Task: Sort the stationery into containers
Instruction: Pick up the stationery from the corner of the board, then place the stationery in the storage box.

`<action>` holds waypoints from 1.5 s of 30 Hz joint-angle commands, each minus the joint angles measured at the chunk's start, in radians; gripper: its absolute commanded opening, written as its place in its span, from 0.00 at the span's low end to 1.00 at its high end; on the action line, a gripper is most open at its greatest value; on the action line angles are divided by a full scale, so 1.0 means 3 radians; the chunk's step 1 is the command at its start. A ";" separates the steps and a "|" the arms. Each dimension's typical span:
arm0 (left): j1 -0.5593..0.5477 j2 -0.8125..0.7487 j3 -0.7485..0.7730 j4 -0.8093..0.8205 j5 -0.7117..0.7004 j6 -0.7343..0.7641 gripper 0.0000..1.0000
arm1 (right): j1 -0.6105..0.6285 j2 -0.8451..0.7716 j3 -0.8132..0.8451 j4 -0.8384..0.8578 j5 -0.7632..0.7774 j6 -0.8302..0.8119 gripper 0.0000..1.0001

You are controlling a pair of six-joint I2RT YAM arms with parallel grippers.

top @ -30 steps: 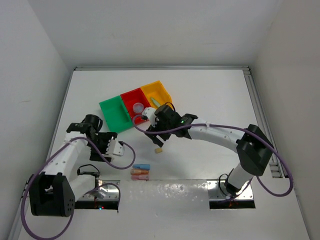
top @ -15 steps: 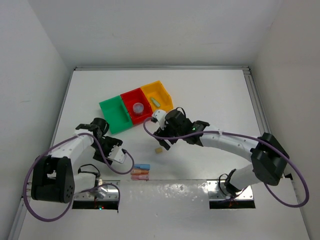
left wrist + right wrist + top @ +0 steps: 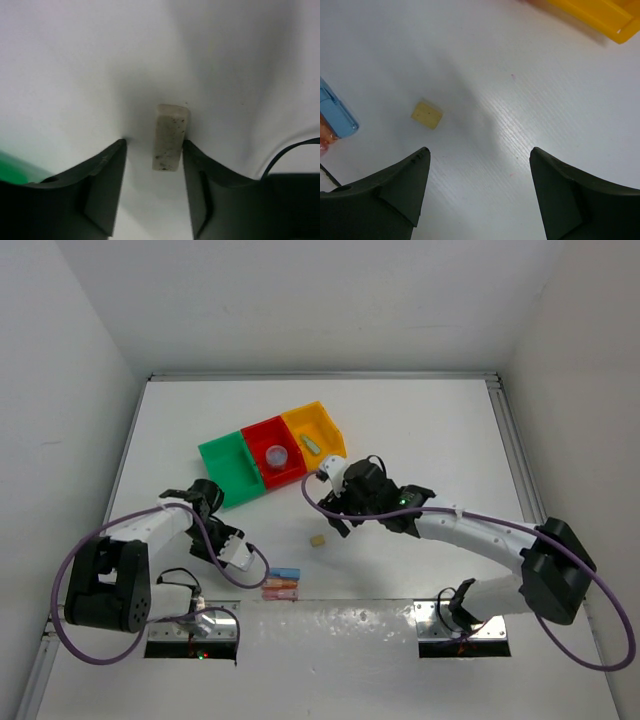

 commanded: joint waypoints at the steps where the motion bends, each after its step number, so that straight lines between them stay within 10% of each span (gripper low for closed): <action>1: -0.0082 0.0055 -0.0163 0.0003 0.0026 0.0073 0.44 | -0.0037 -0.0123 -0.0013 0.0080 0.0112 0.0030 0.79; 6: -0.0153 -0.0031 -0.0224 0.0013 0.0067 -0.0116 0.01 | -0.0077 -0.0231 -0.0089 0.0095 0.0178 0.0040 0.79; 17: 0.0000 -0.0460 0.0613 0.0145 0.1047 -0.1920 0.00 | -0.0200 -0.0395 -0.0238 0.0253 0.0178 0.0183 0.78; 20: 0.0031 -0.0640 0.0915 0.0793 0.1136 -0.3992 0.00 | -0.0277 -0.0435 -0.0268 0.0340 0.0188 0.0357 0.79; 24: 0.0056 -0.0768 0.1027 0.1695 0.0054 -0.6423 0.00 | -0.0353 -0.0486 -0.0325 0.0473 0.0209 0.0567 0.78; 27: 0.0031 -0.0595 0.1277 0.1594 -0.0801 -0.7298 0.00 | -0.0369 -0.0517 -0.0350 0.0514 0.0265 0.0613 0.78; 34: -0.0112 0.0488 0.1928 0.0893 -0.1416 -0.7894 0.00 | -0.0405 -0.0609 -0.0401 0.0479 0.0326 0.0603 0.78; 45: -0.0179 0.0914 0.2051 0.1276 -0.1697 -0.8068 0.00 | -0.0456 -0.0778 -0.0606 0.0448 0.0408 0.0674 0.78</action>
